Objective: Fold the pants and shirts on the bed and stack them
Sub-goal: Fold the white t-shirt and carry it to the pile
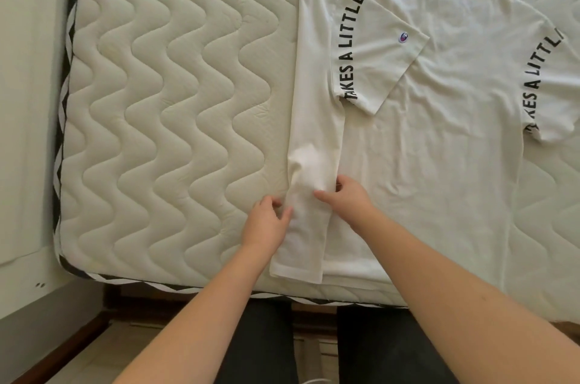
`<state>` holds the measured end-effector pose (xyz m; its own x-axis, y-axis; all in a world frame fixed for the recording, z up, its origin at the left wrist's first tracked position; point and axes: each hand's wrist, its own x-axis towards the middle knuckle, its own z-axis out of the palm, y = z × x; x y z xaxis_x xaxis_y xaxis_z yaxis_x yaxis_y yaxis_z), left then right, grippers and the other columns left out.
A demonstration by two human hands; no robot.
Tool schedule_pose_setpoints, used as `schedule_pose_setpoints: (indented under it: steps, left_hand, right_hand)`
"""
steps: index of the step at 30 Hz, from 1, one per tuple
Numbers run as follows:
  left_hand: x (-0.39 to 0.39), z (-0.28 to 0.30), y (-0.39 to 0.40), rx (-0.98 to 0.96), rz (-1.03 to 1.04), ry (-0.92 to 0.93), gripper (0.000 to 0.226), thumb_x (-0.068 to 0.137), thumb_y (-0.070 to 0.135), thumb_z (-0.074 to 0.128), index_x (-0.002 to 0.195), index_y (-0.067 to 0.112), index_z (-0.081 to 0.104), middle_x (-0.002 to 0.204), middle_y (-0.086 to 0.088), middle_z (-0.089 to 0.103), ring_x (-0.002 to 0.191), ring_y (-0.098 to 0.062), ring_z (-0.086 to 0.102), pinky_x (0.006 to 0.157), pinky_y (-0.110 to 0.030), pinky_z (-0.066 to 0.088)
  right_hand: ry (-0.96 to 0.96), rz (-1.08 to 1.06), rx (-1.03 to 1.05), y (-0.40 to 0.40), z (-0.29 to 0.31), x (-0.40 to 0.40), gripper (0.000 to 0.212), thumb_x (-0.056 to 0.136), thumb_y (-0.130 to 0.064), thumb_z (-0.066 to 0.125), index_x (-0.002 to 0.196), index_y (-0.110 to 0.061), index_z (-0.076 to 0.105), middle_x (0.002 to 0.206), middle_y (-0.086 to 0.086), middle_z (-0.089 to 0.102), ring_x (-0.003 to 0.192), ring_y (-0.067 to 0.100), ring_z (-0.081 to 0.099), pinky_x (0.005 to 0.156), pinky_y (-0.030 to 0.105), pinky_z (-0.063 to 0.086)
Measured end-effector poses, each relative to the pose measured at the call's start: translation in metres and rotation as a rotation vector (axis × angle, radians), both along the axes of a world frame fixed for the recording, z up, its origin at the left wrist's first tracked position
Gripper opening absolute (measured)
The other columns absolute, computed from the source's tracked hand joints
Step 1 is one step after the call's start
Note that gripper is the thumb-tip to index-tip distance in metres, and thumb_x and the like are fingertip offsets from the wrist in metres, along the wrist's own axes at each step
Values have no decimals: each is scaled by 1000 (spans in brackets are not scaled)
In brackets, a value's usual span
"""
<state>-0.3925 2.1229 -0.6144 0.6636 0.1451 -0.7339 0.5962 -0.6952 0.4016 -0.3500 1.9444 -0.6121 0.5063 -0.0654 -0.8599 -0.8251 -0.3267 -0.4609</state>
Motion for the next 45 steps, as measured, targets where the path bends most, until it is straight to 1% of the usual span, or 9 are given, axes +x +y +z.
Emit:
schedule_pose_setpoints:
  steps: [3, 7, 10, 15, 23, 28, 33, 39, 45]
  left_hand:
    - [-6, -3, -1, -62, 35, 66, 29, 93, 43, 61, 105, 16, 57, 88, 8, 58, 89, -18, 58, 74, -31, 44]
    - [-14, -3, -2, -93, 85, 79, 33, 90, 45, 63, 96, 15, 49, 83, 3, 55, 82, -22, 56, 69, -35, 45]
    - [-26, -3, -2, -203, 177, 177, 47, 86, 52, 66, 112, 21, 43, 96, 7, 56, 89, -18, 59, 77, -37, 52]
    - [-50, -10, -1, -227, 133, 245, 55, 91, 49, 61, 134, 16, 50, 120, 1, 61, 97, -14, 55, 80, -30, 45]
    - [-71, -6, 3, -288, 143, 296, 57, 92, 41, 64, 138, 13, 46, 130, -3, 62, 115, -23, 60, 100, -43, 49]
    - [-87, -3, 2, -240, 160, 268, 42, 94, 32, 64, 129, 10, 58, 122, -6, 66, 108, -23, 62, 94, -37, 50]
    - [-102, 2, -4, -170, 83, 270, 33, 98, 30, 58, 123, 8, 60, 118, -10, 66, 106, -27, 62, 92, -39, 51]
    - [-115, -4, -4, -106, 15, 316, 33, 95, 38, 61, 116, 13, 60, 106, -7, 68, 95, -25, 66, 88, -46, 56]
    - [-104, -1, 3, 98, -123, 195, 33, 88, 54, 61, 88, 22, 54, 84, 3, 61, 76, -14, 58, 64, -31, 46]
  right_hand:
    - [7, 141, -94, 7, 2, -13, 30, 91, -25, 65, 117, -11, 65, 109, 5, 70, 95, 22, 65, 80, 33, 53]
    - [-94, 98, -156, 6, 6, -31, 20, 94, -28, 57, 108, -15, 63, 95, 1, 69, 88, 23, 65, 69, 34, 51]
    - [-177, 26, -231, 1, 8, -45, 14, 94, -36, 54, 100, -23, 57, 89, -7, 65, 80, 13, 61, 59, 26, 44]
    - [94, 223, 9, -6, 3, -76, 37, 91, -36, 67, 123, -19, 65, 110, -2, 71, 99, 15, 65, 86, 32, 53]
    - [-5, 223, -128, -14, 6, -107, 21, 98, -39, 53, 108, -22, 57, 97, -3, 67, 87, 18, 65, 68, 32, 51]
    - [85, 412, -177, -14, 4, -122, 16, 97, -37, 55, 100, -21, 58, 92, -2, 66, 83, 18, 62, 70, 34, 50]
    - [11, 728, -400, -17, 10, -139, 19, 100, -36, 47, 88, -21, 48, 73, -3, 56, 65, 18, 54, 47, 27, 31]
    - [40, 624, -424, -12, 9, -140, 26, 94, -48, 56, 86, -24, 49, 71, -7, 53, 59, 8, 47, 47, 26, 31]
    - [85, 640, -472, -16, 13, -131, 32, 91, -55, 57, 89, -23, 56, 79, -5, 61, 70, 14, 58, 54, 29, 43]
